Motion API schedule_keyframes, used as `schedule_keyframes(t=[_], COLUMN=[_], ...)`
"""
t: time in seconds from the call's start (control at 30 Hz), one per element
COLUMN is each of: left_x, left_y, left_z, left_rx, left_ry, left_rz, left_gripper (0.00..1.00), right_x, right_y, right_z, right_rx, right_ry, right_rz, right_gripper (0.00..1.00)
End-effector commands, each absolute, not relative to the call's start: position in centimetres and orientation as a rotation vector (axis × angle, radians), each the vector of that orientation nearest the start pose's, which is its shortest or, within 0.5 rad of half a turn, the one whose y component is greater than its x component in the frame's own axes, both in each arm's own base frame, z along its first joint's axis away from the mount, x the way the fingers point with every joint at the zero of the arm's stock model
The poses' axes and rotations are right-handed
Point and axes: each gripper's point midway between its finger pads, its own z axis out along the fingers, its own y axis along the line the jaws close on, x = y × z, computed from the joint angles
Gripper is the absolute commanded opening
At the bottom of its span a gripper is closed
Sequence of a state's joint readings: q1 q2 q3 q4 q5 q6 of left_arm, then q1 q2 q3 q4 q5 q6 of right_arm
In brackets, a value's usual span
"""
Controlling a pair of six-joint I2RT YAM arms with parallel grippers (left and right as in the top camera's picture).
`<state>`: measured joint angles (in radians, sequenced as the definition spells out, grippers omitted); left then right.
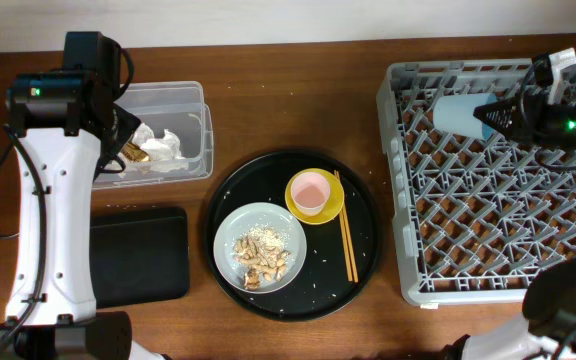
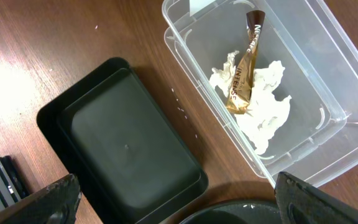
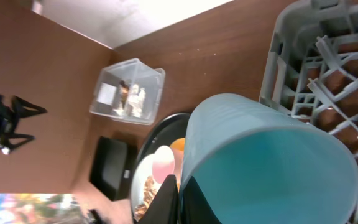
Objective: Sort waste into correct bins and load items into the dishwasher rack
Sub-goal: 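Carry the blue cup to the dish rack and set it down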
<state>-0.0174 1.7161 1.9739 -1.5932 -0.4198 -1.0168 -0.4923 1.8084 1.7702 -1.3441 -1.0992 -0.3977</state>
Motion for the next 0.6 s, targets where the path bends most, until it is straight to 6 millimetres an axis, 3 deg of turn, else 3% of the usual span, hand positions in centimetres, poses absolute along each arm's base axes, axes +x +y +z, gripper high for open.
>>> schedule_keyframes(t=[0.0,0.17,0.37,0.57], left_x=[33.2,33.3,33.2,33.3], left_y=[6.7,6.7,6.7,6.7], left_z=[27.8,27.8,27.8,27.8], left_rx=[-1.362,-1.362,-1.362,-1.362], left_ry=[2.317,2.317,2.317,2.317], left_rz=[0.343,0.343,0.343,0.343], left_gripper=[0.99,0.99,0.99,0.99], right_x=[40.1,40.3,38.5,37.4], right_y=[-3.3,-3.6,-2.9,-4.1], right_z=[25.5,21.3,20.8,18.8], right_rx=[0.014,0.188,0.188,0.276], right_ry=[2.184,2.264,2.298,2.289], right_rz=[1.347,1.508,1.567,1.594], right_gripper=[0.04,0.04,0.04,0.04])
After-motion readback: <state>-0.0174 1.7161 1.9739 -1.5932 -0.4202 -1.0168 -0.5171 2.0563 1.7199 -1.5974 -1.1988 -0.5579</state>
